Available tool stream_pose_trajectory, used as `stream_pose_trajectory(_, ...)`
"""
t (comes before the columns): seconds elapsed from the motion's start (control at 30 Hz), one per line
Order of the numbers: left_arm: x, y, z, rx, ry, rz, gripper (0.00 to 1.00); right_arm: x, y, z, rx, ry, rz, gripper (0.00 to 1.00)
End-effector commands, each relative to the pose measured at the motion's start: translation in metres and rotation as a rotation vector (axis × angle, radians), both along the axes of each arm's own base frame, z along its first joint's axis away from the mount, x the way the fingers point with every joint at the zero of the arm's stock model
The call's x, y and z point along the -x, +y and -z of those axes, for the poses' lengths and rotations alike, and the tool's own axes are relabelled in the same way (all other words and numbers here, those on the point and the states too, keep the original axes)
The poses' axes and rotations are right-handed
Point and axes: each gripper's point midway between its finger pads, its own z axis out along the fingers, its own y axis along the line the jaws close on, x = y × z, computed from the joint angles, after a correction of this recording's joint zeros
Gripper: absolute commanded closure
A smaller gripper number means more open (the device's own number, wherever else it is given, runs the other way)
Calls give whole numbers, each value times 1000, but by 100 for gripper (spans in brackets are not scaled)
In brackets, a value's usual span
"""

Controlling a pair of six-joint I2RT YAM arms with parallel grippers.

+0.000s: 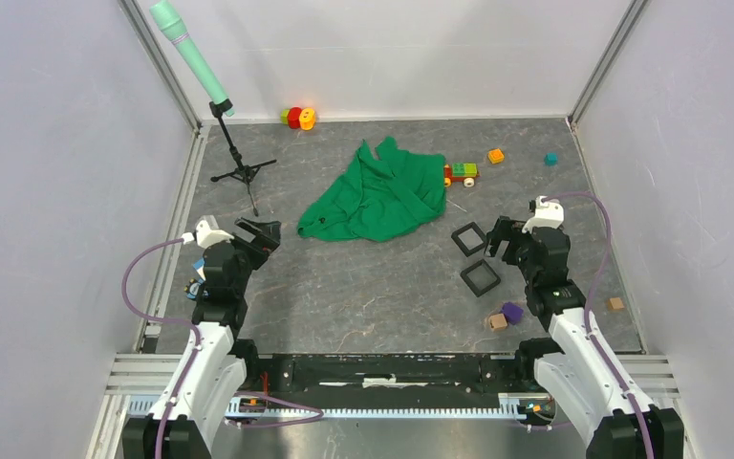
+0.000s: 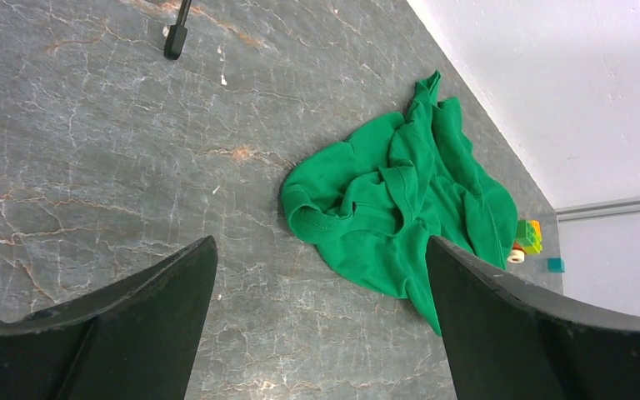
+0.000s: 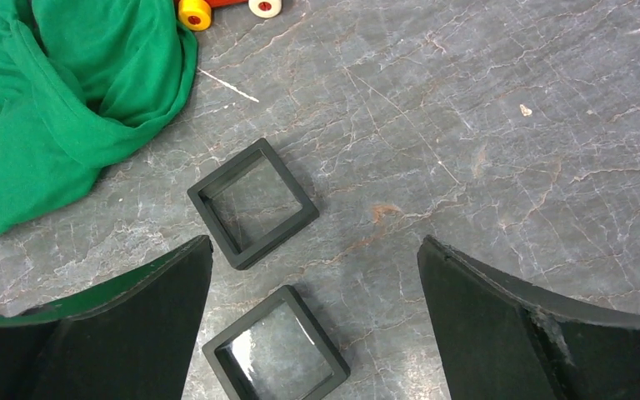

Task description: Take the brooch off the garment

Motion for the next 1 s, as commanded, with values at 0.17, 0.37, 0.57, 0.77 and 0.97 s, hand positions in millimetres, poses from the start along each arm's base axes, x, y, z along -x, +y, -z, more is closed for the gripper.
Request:
stream_pose_trajectory(0.17, -6, -27, -4, -68, -30, 203, 2, -12, 12, -21, -28, -39, -57, 2)
stream_pose_trajectory(0.37, -27, -47, 4, -160, 42, 299, 10, -26, 36, -31, -54, -35, -187, 2)
stream_pose_trajectory(0.57, -48, -93, 4, -470, 118, 445, 14, -40, 57, -32, -70, -16, -282, 2)
stream_pose_trajectory(0.77, -84, -127, 11, -500, 156, 571, 22, -58, 84, -39, -80, -22, -368, 5)
stream_pose_trajectory(0.97, -109, -149, 35, -476, 221, 649, 28, -80, 109, -39, -59, -13, -416, 8)
